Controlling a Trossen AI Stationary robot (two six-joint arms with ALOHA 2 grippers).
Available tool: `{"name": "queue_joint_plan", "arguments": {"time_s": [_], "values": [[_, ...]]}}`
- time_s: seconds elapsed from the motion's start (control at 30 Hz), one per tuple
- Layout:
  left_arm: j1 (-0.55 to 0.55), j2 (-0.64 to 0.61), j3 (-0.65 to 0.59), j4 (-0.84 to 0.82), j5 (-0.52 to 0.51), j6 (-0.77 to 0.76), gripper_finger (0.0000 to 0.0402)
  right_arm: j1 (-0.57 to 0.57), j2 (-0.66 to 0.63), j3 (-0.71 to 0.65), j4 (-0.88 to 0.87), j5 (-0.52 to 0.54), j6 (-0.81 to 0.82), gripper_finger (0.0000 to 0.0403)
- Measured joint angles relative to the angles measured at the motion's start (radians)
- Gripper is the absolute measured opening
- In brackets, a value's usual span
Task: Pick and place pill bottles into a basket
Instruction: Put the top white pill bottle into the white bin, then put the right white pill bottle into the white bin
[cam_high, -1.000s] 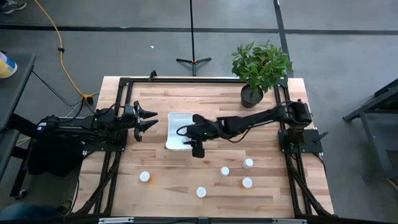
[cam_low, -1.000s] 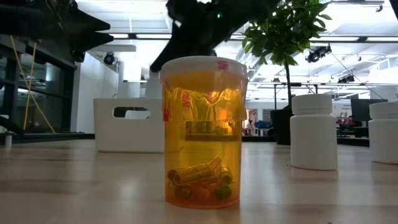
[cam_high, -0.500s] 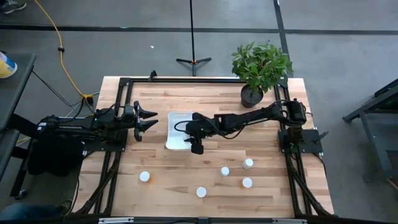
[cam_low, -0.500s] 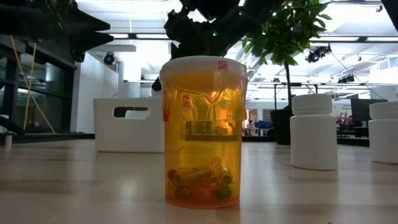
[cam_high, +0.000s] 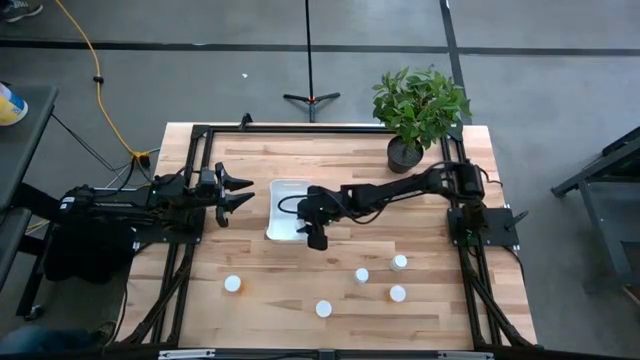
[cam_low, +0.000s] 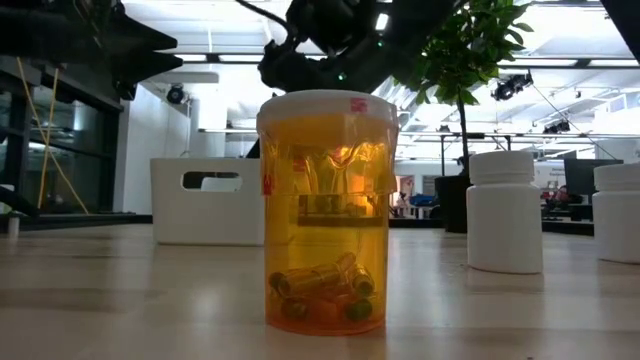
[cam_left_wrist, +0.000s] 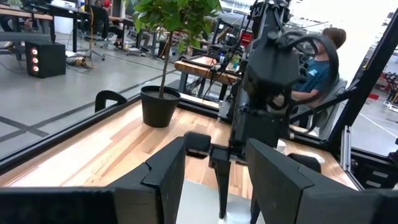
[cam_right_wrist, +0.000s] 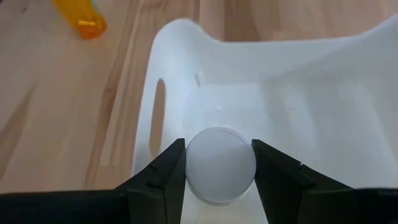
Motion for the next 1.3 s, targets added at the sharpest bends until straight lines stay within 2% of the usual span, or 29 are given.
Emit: {"name": "queue_joint_plan", "arguments": {"time_s": [0.2, 0.47, 0.63, 1.3], "values": [[0.0, 0.0, 0.0, -0.005, -0.001, 0.0, 0.0205, 0.0, 0.014, 0.0, 0.006, -0.008, -0.004, 0.015], [0.0, 0.0, 0.0, -0.005, -0.003, 0.0, 0.0205, 0.0, 0.014, 0.0, 0.005, -0.007, -0.002, 0.02], [0.0, 0.0, 0.0, -0.005, -0.003, 0.0, 0.0205, 0.0, 0.014, 0.0, 0.005, -0.005, -0.005, 0.0218], [0.0, 0.0, 0.0, -0.006, -0.003, 0.0, 0.0205, -0.001, -0.042, 0.0, 0.014, -0.019, -0.001, 0.0239]]}}
